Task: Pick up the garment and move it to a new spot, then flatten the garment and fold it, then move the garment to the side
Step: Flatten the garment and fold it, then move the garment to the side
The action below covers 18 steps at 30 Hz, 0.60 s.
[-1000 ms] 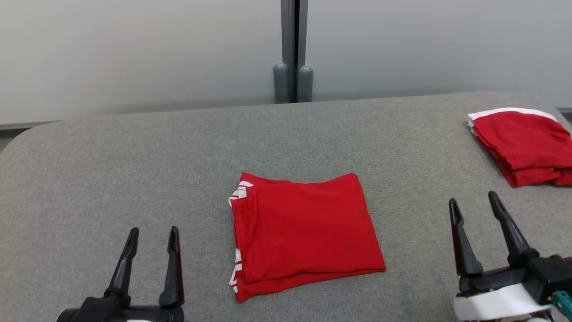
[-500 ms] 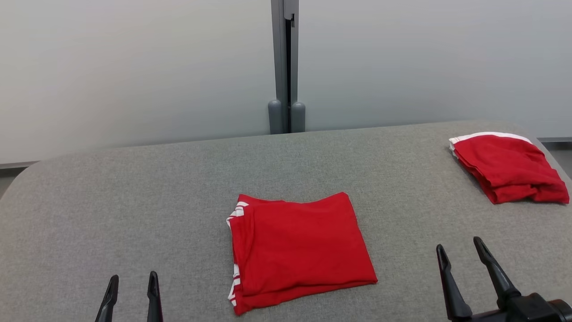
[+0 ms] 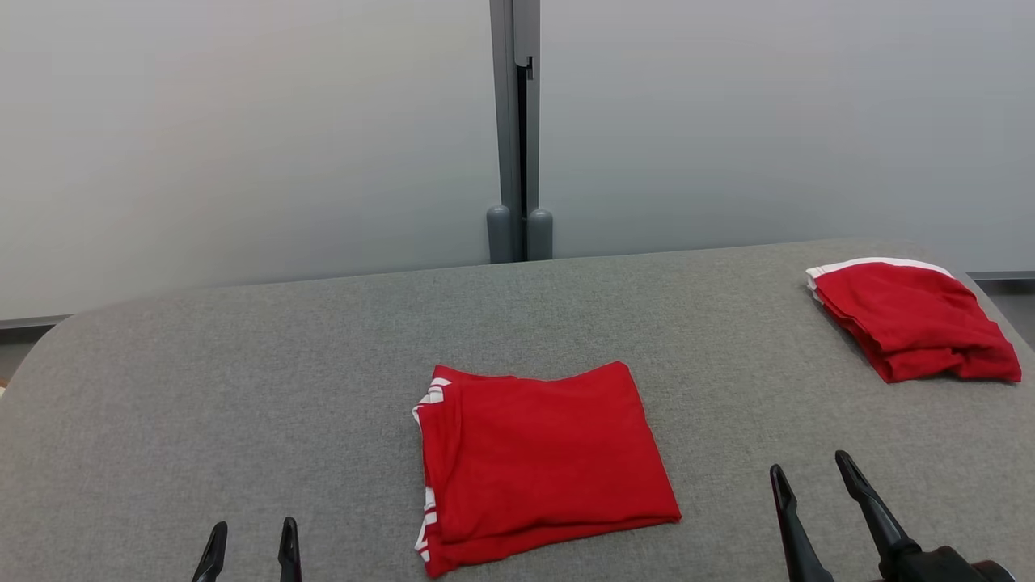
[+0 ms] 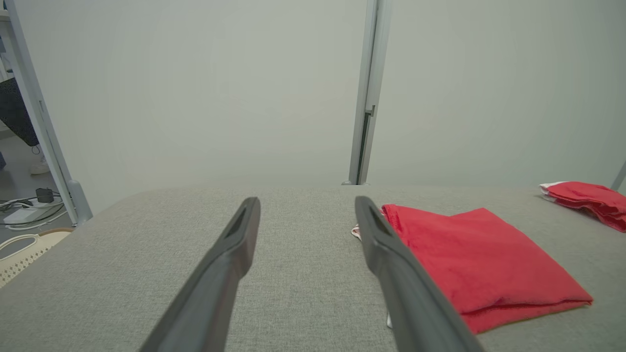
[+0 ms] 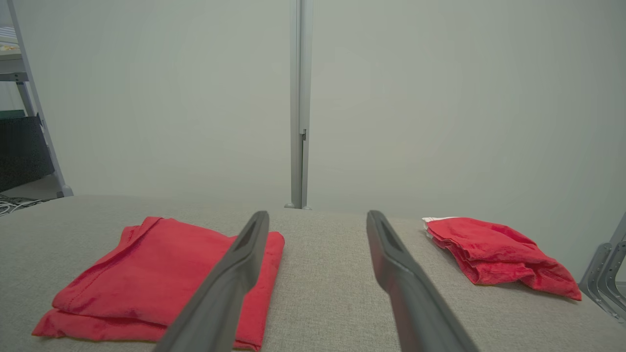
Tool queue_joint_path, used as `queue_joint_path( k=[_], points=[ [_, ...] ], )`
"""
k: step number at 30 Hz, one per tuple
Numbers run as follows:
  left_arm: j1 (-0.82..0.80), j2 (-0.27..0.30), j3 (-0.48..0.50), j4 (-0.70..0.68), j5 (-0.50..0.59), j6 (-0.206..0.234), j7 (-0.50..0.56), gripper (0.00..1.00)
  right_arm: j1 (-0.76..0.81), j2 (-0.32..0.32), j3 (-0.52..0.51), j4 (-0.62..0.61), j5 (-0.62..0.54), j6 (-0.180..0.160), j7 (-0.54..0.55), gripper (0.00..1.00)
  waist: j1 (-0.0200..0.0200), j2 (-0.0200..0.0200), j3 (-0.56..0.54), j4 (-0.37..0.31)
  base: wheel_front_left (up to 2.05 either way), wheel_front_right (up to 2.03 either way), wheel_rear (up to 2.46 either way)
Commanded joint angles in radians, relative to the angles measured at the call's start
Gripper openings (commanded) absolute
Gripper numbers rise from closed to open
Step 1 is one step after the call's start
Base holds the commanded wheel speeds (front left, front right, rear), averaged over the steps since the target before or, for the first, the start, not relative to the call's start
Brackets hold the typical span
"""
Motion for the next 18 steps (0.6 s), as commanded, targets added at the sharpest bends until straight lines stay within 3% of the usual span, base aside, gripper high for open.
queue_joint_path(
  k=[1, 10, 14, 18],
  points=[
    [-0.006, 0.003, 0.002, 0.002, 0.007, 0.003, -0.001, 1.00, 0.003, 0.001, -0.001, 0.003, -0.002, -0.001, -0.005, 1.00, 0.0001, -0.0001, 0.001, 0.002, 0.00, 0.00, 0.00],
    [-0.009, 0.003, -0.004, 0.006, 0.021, -0.009, -0.001, 1.00, 0.002, 0.008, -0.007, 0.008, 0.004, -0.001, -0.005, 1.00, 0.0001, -0.0001, 0.006, 0.018, 0.00, 0.00, 0.00],
    [-0.021, 0.003, -0.017, 0.006, 0.023, -0.014, -0.001, 1.00, -0.047, 0.018, 0.030, 0.083, 0.118, 0.000, -0.005, 1.00, 0.0001, -0.0001, 0.028, 0.036, 0.00, 0.00, 0.00],
    [-0.036, 0.003, -0.042, 0.015, 0.032, -0.029, -0.001, 1.00, -0.167, -0.037, 0.155, 0.251, 0.279, -0.001, -0.005, 1.00, 0.0001, -0.0001, 0.055, 0.068, 0.00, 0.00, 0.00]
  ],
)
